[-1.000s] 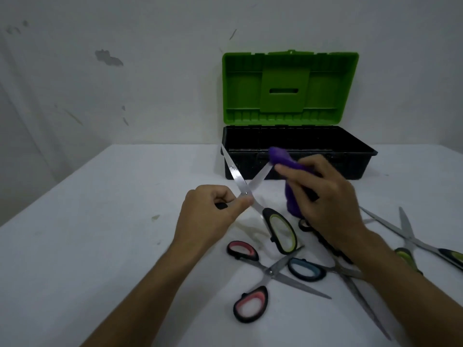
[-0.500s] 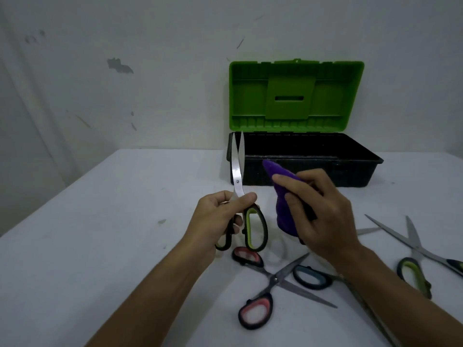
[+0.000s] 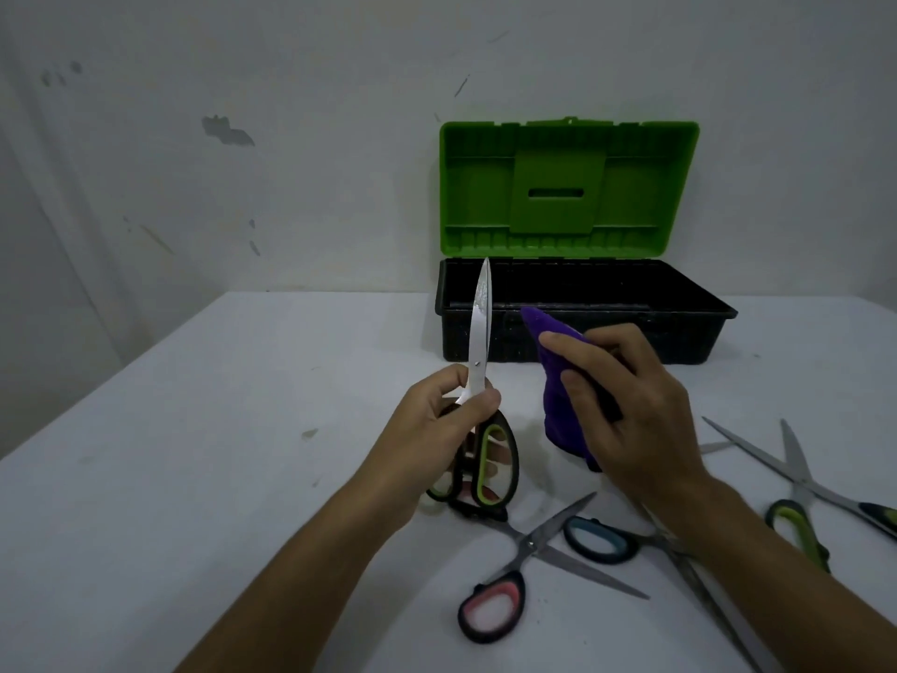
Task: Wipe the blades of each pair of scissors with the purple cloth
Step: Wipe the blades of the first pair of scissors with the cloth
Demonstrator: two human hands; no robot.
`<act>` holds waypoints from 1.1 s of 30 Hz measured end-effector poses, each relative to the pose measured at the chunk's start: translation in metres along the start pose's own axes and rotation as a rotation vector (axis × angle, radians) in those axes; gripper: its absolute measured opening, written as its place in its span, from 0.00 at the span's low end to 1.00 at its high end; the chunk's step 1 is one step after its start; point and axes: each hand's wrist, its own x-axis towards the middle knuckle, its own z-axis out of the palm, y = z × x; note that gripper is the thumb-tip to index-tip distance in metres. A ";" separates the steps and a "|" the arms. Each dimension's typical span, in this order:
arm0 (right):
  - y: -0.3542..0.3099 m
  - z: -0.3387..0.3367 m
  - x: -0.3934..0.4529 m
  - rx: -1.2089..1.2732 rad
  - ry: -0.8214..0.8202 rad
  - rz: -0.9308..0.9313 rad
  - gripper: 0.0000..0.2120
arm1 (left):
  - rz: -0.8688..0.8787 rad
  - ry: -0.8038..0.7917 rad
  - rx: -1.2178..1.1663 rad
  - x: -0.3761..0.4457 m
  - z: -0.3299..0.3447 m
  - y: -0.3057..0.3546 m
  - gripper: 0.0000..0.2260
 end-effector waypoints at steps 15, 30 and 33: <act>-0.001 0.012 0.001 -0.269 -0.074 -0.273 0.18 | 0.204 0.077 0.525 -0.006 0.004 0.002 0.10; -0.008 0.002 0.004 -0.130 -0.034 -0.160 0.17 | 0.113 0.061 0.471 -0.004 0.006 -0.001 0.07; -0.012 0.017 -0.003 -0.148 -0.121 -0.221 0.16 | 0.167 0.062 0.564 -0.005 0.001 0.000 0.08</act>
